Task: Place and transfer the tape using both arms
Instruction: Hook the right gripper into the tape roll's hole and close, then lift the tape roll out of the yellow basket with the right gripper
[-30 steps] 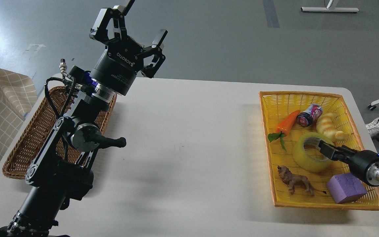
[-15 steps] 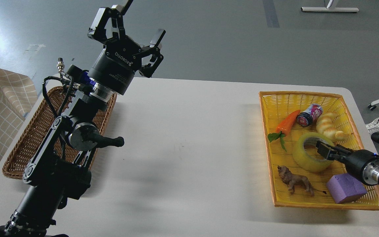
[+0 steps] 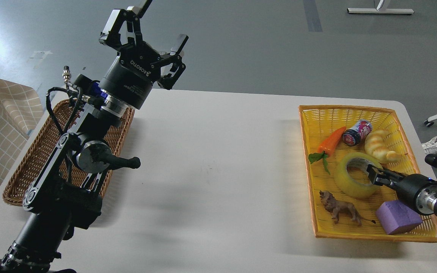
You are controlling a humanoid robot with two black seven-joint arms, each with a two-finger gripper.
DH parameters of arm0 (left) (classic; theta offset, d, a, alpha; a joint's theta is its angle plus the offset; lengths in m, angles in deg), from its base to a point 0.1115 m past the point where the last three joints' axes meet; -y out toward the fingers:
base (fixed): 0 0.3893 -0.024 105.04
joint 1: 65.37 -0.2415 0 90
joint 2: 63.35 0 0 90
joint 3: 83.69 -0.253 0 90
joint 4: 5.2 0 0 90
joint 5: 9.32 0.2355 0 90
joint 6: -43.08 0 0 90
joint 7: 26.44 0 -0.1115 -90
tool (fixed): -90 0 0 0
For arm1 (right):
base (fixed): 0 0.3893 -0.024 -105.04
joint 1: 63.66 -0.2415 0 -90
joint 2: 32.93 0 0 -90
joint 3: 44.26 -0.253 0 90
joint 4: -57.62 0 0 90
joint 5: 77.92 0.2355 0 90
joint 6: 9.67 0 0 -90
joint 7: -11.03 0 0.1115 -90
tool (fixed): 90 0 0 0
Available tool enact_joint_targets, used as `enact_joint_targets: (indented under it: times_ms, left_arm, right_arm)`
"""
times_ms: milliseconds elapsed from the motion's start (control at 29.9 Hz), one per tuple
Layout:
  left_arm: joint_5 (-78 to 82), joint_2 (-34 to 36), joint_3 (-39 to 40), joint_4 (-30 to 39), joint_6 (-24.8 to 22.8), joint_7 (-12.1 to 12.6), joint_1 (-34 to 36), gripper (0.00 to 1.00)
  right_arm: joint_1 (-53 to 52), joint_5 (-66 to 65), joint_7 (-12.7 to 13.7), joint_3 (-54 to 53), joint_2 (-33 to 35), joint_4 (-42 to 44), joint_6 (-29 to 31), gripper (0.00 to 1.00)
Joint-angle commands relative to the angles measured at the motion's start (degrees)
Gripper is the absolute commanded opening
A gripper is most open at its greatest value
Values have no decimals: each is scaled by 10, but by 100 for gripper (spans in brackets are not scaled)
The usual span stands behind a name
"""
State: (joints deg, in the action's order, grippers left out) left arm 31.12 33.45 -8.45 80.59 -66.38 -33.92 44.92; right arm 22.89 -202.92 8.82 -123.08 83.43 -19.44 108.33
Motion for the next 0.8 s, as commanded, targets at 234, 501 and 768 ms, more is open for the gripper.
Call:
enact_joint_targets:
  times_ms: [234, 501, 768]
  left_arm:
    - [2, 1, -3, 0, 2, 0, 0, 98]
    - [3, 1, -3, 0, 2, 1, 1, 98]
    - [2, 1, -4, 0, 1, 2, 1, 98]
  right_arm:
    - [0, 0, -3, -1, 34, -12, 0, 7]
    - [-35, 14, 0, -11, 51, -53, 0, 6]
    - [-192, 65, 4, 9, 33, -46, 0, 7]
